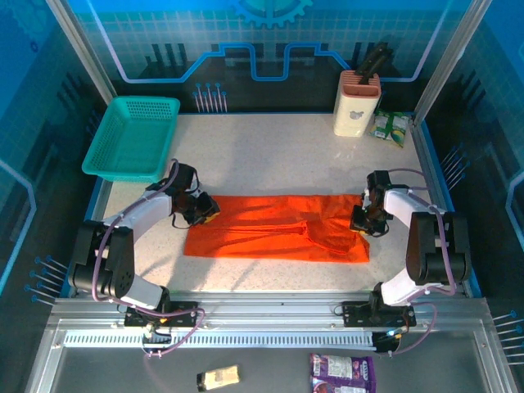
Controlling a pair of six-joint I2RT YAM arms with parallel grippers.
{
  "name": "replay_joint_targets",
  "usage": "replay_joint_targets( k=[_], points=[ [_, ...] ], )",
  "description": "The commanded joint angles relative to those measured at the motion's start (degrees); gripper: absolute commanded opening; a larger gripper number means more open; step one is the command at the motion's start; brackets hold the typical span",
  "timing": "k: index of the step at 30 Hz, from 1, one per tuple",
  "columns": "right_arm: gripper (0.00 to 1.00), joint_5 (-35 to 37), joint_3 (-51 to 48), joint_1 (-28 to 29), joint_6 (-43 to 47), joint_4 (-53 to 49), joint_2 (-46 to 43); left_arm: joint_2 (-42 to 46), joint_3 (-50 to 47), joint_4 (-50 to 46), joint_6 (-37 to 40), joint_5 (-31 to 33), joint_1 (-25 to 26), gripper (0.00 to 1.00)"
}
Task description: Fold the inside-out t-shirt
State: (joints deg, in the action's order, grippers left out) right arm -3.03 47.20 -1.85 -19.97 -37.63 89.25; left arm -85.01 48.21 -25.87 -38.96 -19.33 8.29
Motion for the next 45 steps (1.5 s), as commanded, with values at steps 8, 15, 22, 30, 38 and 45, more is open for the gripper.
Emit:
replay_joint_targets(
  k=[8,15,22,30,38,45],
  points=[
    [0.0,1.09,1.36,-0.95,-0.56,-1.65,-2.1,2.09,0.74,-2.49,-0.41,0.04,-0.16,0.21],
    [0.0,2.59,6.3,-5.47,0.27,-3.76,-2.33,2.49,1.7,-4.09,0.2,0.85,-0.21,0.2],
    [0.0,18.79,13.02,-6.81,1.01,-9.08,-2.45,2.62,2.03,-7.35,2.53,5.02,-0.21,0.2],
    [0.0,21.44,17.18,-5.02,0.73,-13.11,-5.23,0.21,0.05,-3.14,0.95,2.11,3.21,0.09],
    [0.0,14.58,17.57,4.36,-3.18,-18.83,-9.07,-4.32,-1.07,1.92,-1.27,0.73,6.84,0.04],
    [0.0,13.2,19.44,13.88,-8.57,-21.99,-10.78,-7.37,-2.67,5.02,-2.04,-0.4,7.96,0.02]
  ],
)
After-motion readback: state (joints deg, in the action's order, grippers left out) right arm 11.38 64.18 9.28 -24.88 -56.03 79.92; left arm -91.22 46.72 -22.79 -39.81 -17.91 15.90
